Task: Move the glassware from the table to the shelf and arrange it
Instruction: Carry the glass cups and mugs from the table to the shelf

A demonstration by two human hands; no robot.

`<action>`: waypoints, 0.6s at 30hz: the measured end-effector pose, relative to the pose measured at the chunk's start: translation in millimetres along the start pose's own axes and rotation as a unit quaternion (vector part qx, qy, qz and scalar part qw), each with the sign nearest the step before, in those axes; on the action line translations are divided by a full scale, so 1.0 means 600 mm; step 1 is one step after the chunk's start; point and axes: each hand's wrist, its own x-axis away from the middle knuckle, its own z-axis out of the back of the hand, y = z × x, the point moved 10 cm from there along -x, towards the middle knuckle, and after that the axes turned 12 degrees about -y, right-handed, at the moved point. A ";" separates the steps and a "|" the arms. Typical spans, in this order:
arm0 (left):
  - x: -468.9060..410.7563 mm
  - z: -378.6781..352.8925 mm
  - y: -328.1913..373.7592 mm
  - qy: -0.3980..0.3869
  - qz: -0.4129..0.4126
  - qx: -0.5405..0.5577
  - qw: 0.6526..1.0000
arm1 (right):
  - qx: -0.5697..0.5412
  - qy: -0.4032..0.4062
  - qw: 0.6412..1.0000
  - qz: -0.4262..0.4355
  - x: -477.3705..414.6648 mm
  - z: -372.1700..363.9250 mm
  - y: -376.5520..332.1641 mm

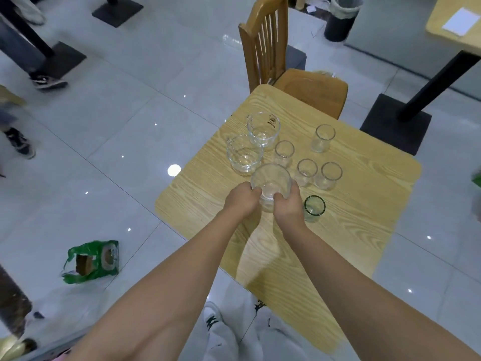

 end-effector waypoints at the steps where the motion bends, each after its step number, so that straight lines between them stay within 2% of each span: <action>1: 0.017 0.015 0.014 0.008 -0.007 0.005 1.000 | -0.001 -0.002 1.000 0.014 0.010 0.003 -0.022; 5: 0.098 0.112 0.072 0.067 -0.026 0.024 0.997 | 0.003 -0.022 0.995 0.101 0.051 0.001 -0.156; 11: 0.234 0.286 0.118 0.176 -0.062 0.073 0.980 | 0.050 -0.088 0.972 0.212 0.112 -0.074 -0.371; 14: 0.313 0.365 0.123 0.219 -0.072 0.097 0.968 | 0.042 -0.146 0.953 0.262 0.156 -0.125 -0.451; 18: 0.410 0.459 0.089 0.275 -0.070 0.190 0.940 | 0.006 -0.248 0.922 0.296 0.214 -0.208 -0.524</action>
